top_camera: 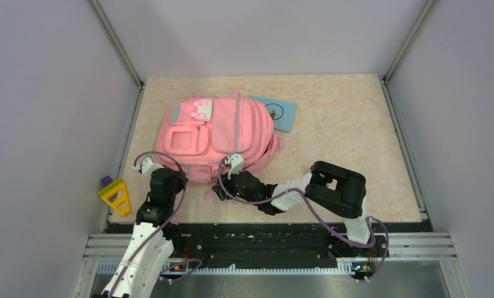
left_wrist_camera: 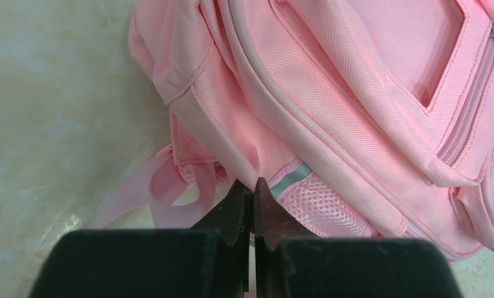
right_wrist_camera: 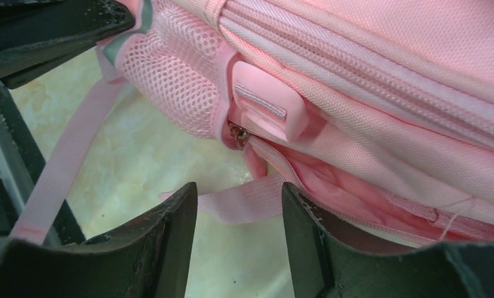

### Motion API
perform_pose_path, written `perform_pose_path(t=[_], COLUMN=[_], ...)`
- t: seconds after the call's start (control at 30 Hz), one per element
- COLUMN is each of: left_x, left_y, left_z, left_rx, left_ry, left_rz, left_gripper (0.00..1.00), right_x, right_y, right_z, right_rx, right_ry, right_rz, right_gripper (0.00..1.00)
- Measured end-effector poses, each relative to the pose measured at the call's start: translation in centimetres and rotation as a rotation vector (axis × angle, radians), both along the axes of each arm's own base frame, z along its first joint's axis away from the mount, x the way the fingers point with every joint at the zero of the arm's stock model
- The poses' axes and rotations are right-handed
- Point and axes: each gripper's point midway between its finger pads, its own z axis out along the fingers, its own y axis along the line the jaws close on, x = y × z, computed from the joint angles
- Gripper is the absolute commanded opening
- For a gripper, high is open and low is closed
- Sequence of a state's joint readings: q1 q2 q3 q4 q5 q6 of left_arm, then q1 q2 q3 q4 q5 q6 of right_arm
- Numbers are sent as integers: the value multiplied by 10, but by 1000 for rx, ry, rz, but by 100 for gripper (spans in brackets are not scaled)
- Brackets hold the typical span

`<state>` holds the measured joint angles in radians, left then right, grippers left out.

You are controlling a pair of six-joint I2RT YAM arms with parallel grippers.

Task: Pack the student bag
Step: Zip the student bag at the center of the board.

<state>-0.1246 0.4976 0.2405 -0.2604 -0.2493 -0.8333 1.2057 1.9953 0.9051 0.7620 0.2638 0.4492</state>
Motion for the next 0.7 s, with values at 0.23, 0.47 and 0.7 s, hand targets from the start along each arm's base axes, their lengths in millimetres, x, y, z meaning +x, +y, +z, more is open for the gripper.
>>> perform_pose_path(t=[0.23, 0.47, 0.7], left_x=[0, -1, 0], left_y=[0, 0, 0], left_z=[5, 5, 8], left_rx=[14, 18, 20], left_ry=[0, 5, 4], left_rz=[-9, -15, -17], left_gripper=[0, 0, 0], right_x=[-6, 0, 6], right_y=[1, 19, 18], right_z=[16, 10, -16], right_rx=[-31, -57, -130], right_ry=[49, 81, 80], right_rz=[18, 30, 20], right_gripper=[47, 43, 39])
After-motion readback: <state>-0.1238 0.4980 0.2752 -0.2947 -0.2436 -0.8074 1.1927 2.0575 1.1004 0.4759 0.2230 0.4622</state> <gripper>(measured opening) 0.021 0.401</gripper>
